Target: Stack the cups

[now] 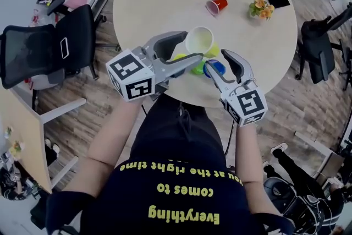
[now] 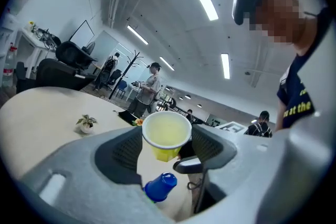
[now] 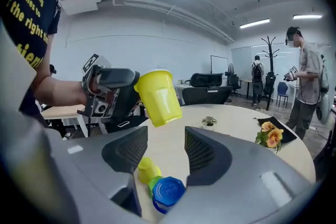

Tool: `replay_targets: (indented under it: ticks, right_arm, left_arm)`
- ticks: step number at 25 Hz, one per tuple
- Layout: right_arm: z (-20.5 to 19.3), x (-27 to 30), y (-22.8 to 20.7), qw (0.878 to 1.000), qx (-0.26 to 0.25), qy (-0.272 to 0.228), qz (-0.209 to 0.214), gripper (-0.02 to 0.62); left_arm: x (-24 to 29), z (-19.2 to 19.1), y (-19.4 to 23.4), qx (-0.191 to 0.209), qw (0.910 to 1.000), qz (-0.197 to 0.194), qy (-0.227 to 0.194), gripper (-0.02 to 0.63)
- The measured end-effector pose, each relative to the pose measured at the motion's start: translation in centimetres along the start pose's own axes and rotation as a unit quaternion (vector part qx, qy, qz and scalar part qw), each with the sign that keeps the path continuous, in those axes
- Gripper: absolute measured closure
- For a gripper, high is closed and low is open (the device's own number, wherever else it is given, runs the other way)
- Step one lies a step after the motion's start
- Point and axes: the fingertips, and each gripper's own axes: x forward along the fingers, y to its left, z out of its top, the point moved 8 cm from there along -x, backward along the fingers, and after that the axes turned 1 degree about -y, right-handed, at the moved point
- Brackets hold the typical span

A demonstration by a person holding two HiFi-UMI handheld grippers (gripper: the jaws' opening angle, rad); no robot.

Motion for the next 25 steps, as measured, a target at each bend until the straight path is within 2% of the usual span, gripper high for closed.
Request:
replay_targets:
  ticks: [6,9,13,18,25]
  right_arm:
    - [1.0,-0.2,0.4,0.998,0.013,-0.046,0.032,0.36]
    - [1.8,-0.8,0.5,0.996,0.012,-0.07,0.056,0.362]
    - [2.5,-1.3,0.2,0.989,0.042,-0.103,0.093,0.359]
    - [2.9,-1.4,0.2,0.982,0.062,-0.115,0.136,0.316]
    - [3.2,-1.7,-0.1,0.979,0.069,-0.134,0.133,0.351]
  left_arm:
    - [-1.0,0.0,-0.7,-0.083,0.9944,-0.054,-0.037,0.301]
    - [-1.4,-0.2,-0.5,-0.116,0.989,-0.074,-0.055,0.301]
    - [-1.7,-0.3,-0.3,-0.154,0.9793,-0.107,-0.075,0.301]
    - [-1.5,-0.3,-0.3,-0.153,0.9784,-0.118,-0.073,0.301]
    - [-1.5,-0.3,0.2,-0.157,0.9776,-0.117,-0.076,0.299]
